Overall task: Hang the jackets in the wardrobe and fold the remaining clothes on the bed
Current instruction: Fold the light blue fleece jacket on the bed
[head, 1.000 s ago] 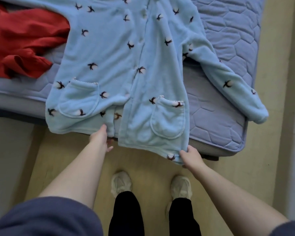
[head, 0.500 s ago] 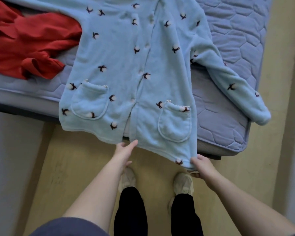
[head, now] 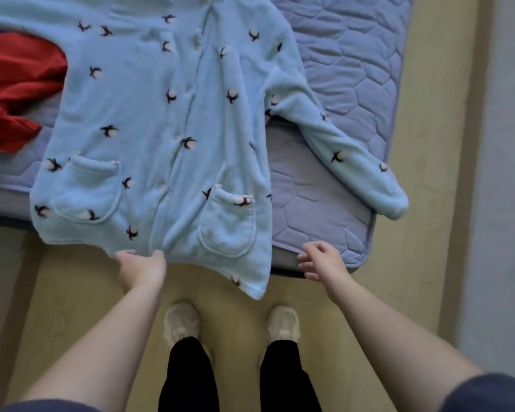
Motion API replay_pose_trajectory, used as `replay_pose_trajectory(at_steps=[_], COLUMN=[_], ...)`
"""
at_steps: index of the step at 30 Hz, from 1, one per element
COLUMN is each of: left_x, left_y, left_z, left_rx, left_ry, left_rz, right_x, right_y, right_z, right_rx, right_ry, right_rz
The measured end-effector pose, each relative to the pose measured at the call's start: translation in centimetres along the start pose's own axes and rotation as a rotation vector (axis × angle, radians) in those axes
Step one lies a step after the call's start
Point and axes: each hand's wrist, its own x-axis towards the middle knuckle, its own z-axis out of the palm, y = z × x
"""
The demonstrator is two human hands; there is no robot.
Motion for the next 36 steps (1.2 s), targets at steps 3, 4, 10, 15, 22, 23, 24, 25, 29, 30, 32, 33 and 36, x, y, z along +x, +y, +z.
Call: replay_pose_trajectory(at_steps=[3,4,10,15,22,23,24,25,29,30,32,33,36], left_x=[-4.3,-5.9,-13.2,-14.6,-16.7,-17.3,-18.0,-18.9,-22.5,-23.3,-24.5,-24.8,-25.2], left_y=[3.4,4.8,14.1,20.7,25.4,26.0,26.6,27.2,30.4,31.1,32.3,32.7,33.6], left_z=[0.4,0.7,4.2,9.6,17.6,18.5,19.5,20.5,22.5,22.6,22.5,22.6,22.7], left_rx=[0.115,0.133,0.154,0.048,-0.248,-0.31,-0.371,-0.428,-0.746,-0.859,-1.037,-1.098,-1.193], left_ry=[-0.092,-0.157,-0.536,-0.659,-0.763,-0.752,-0.735,-0.713,-0.806,-0.882,-0.958,-0.963,-0.942], left_rz=[0.167,0.208,0.446,0.408,0.017,-0.046,-0.102,-0.149,-0.303,-0.312,-0.3,-0.291,-0.244], right_x=[0.2,0.1,2.9,8.7,12.2,11.6,10.9,10.3,11.0,11.6,13.3,14.0,15.9], right_y=[-3.7,-5.0,-10.8,-14.2,-15.7,-15.2,-14.5,-13.8,-13.9,-14.6,-16.8,-18.2,-21.9], right_z=[-4.6,-6.1,-12.7,-14.7,-17.3,-17.6,-18.1,-18.8,-23.4,-24.3,-25.5,-25.7,-26.0], right_rx=[-0.093,-0.146,-0.242,-0.475,-1.434,-1.539,-1.603,-1.639,-1.315,-1.115,-0.714,-0.537,-0.444], right_ry=[0.057,0.082,0.302,0.278,-0.117,-0.159,-0.232,-0.335,-0.474,-0.373,-0.126,-0.105,-0.314], right_rz=[-0.056,-0.095,-0.112,-0.205,-0.499,-0.707,-0.894,-1.009,-0.898,-0.826,-0.687,-0.587,-0.454])
